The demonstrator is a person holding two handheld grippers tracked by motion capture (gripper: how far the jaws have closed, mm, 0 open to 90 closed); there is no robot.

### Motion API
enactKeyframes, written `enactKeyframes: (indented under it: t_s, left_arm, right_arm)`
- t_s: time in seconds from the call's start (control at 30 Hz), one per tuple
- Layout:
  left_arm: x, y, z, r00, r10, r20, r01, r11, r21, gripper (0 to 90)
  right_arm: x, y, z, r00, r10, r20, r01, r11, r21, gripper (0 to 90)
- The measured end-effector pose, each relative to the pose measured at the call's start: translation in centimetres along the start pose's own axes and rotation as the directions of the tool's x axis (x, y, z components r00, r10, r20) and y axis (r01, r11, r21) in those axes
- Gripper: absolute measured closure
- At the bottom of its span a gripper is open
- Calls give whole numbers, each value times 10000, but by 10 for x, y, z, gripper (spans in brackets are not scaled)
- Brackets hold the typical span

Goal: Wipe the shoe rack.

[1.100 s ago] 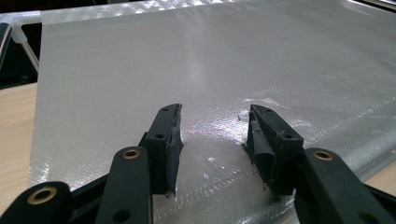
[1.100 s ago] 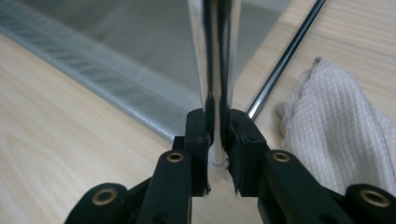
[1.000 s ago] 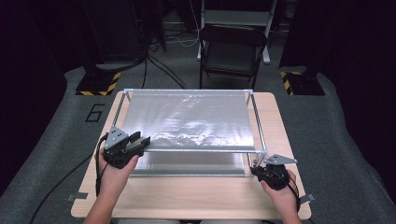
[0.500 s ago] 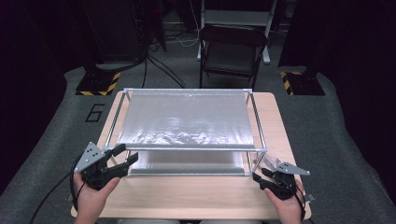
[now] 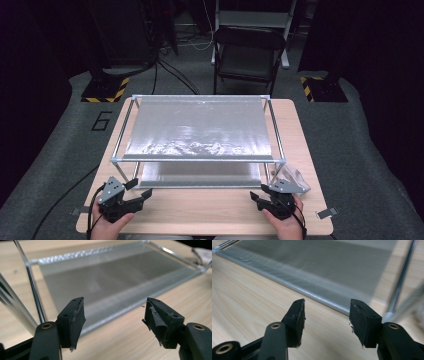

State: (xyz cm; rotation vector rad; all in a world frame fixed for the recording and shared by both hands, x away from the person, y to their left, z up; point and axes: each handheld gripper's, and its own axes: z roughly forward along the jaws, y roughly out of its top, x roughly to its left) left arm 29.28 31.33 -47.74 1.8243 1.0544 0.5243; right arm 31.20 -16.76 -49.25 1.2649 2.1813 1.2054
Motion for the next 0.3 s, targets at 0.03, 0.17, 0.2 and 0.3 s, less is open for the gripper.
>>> enactKeyframes:
  t_s: [0.03, 0.17, 0.2, 0.3]
  left_arm:
    - [0, -3, 1, 10000, -2, 23, 2, 10000, 16, 317]
    - [2, -15, 11, 9995, -246, 181, 241, 9993, 281, 283]
    - [2, -16, 12, 9997, -203, 164, 199, 9994, 273, 282]
    - [5, -18, 16, 9995, -159, 268, 148, 9991, 405, 283]
  right_arm:
    - [3, -1, 4, 9999, 86, -62, -86, 10000, -3, 458]
    - [9, -6, 11, 9994, 174, -307, -181, 9996, -226, 451]
    - [11, -8, 12, 9997, 121, -223, -124, 9998, -165, 448]
    - [12, -13, 14, 9994, -336, 10, 336, 9994, -118, 431]
